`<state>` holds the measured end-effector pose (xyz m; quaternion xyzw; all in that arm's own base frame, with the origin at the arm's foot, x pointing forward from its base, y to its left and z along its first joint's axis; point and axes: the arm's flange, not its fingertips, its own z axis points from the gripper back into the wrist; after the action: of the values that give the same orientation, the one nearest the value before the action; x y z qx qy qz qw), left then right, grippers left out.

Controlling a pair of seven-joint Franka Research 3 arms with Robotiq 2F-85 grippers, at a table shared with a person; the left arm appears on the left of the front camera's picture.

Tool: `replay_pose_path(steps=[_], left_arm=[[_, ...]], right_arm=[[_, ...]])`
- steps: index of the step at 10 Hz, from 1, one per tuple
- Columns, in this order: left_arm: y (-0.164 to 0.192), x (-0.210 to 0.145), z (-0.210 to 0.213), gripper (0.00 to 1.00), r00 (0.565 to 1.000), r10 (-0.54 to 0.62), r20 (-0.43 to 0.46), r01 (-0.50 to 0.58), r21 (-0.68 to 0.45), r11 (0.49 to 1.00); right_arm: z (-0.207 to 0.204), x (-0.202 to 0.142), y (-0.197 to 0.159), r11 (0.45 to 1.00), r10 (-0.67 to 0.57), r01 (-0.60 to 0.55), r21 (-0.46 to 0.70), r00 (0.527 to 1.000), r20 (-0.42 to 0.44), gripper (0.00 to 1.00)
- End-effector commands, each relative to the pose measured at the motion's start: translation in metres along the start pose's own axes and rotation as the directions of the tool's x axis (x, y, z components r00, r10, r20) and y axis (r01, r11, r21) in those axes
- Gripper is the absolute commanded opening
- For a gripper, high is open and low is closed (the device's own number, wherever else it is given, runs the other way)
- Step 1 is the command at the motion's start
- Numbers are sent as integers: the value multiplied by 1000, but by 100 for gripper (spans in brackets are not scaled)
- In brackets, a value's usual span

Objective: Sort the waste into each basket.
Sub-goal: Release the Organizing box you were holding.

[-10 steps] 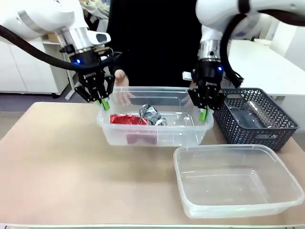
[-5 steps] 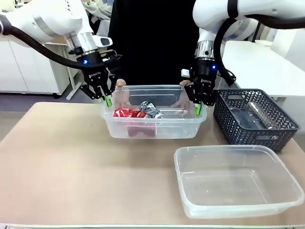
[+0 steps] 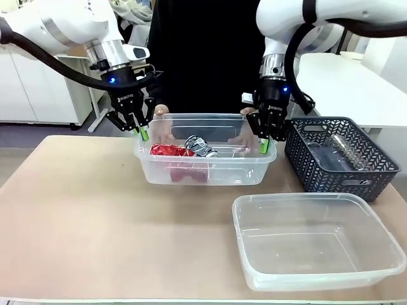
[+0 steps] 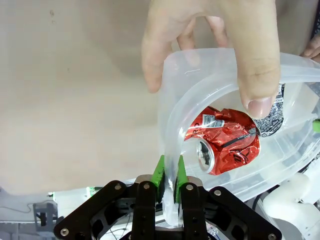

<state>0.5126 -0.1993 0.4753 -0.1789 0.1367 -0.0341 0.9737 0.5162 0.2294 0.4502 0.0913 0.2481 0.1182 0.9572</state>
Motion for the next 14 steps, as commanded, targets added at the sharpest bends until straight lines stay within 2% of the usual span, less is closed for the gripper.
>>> replay_pose_path(steps=[1, 4, 5, 6, 7, 9, 10, 11, 14], left_arm=[[0, -5, 0, 9, 1000, -9, 4, 9, -8, 1000], [0, -5, 0, 9, 1000, -9, 4, 9, -8, 1000], [0, 0, 0, 66, 1000, 0, 0, 0, 0, 1000], [-1, -5, 5, 67, 1000, -3, 24, 3, -7, 1000], [0, -11, 9, 100, 999, 1, 42, -1, -2, 1000], [4, -20, 18, 100, 996, -1, 88, 2, -6, 1000], [5, -24, 22, 91, 993, -7, 114, 9, -20, 1000], [6, -29, 26, 100, 989, -9, 146, 13, -27, 1000], [13, -40, 36, 100, 955, -11, 297, 34, -73, 997]], right_arm=[[2, -2, 2, 1000, 15, -15, -2, 1000, 1, 5], [0, 0, 0, 1000, 0, 0, 0, 1000, 0, 5], [10, -13, -6, 1000, -8, 6, 22, 996, 89, 65], [14, -26, -8, 998, -7, -6, 56, 975, 222, 64], [17, -36, -11, 997, -10, -17, 78, 942, 335, 100], [21, -49, -17, 994, -29, -28, 102, 856, 516, 100], [23, -55, -19, 995, -42, -19, 96, 804, 593, 88], [24, -61, -20, 997, -20, -35, 72, 769, 639, 98], [27, -78, -26, 996, 5, -62, 61, 741, 671, 100]])
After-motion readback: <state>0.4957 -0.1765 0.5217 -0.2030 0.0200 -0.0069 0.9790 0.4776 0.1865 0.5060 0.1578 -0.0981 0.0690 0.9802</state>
